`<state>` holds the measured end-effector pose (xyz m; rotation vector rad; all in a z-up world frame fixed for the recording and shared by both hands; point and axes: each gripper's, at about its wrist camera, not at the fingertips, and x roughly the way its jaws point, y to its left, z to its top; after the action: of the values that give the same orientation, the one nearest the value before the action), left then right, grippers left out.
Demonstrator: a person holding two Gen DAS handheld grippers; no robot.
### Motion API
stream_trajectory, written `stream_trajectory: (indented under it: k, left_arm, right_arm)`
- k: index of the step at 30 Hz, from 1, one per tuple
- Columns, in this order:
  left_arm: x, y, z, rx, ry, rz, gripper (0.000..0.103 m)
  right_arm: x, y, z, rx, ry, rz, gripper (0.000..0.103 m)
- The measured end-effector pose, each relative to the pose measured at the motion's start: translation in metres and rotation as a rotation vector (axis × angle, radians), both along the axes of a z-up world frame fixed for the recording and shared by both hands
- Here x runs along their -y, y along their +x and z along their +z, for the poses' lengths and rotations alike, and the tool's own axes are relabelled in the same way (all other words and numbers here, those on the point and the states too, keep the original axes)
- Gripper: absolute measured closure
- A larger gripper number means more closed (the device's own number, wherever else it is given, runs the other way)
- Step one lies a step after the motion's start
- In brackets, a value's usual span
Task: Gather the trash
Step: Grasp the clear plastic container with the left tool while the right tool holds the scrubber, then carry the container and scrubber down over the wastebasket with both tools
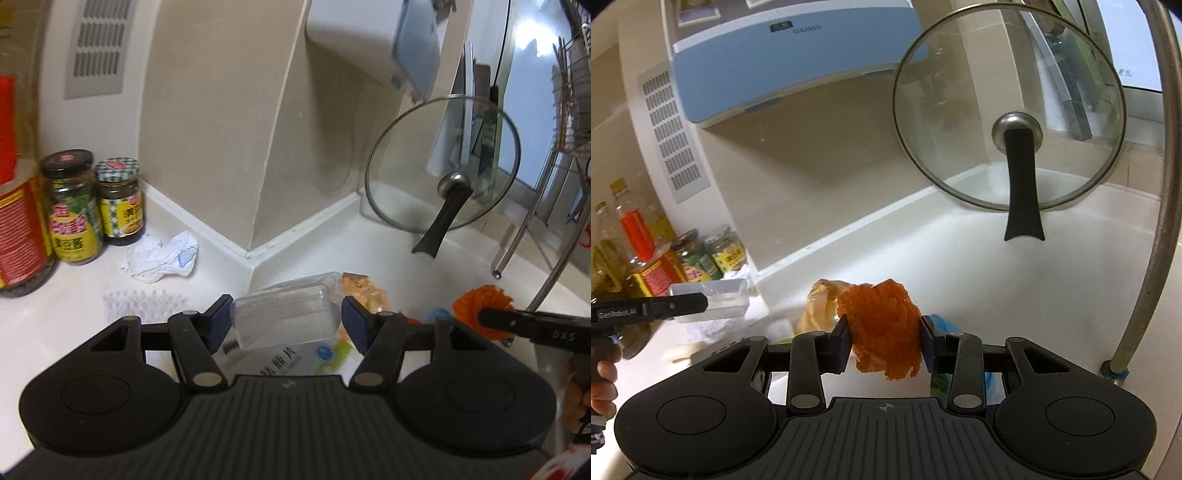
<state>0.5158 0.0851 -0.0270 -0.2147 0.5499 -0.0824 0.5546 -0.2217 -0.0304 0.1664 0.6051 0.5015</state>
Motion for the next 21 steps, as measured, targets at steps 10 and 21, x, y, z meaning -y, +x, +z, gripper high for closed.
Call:
stream_trajectory:
  k: [10,21]
  left_arm:
    - [0.025,-0.085,0.017,0.016,-0.028,0.104,0.042]
    - [0.045,-0.178,0.023,-0.009,-0.055,0.175,0.042]
  right_arm:
    - [0.007,-0.034,0.003,-0.019,0.026,0.127,0.064]
    - [0.003,-0.097,0.01,-0.04,0.059,0.267,0.064]
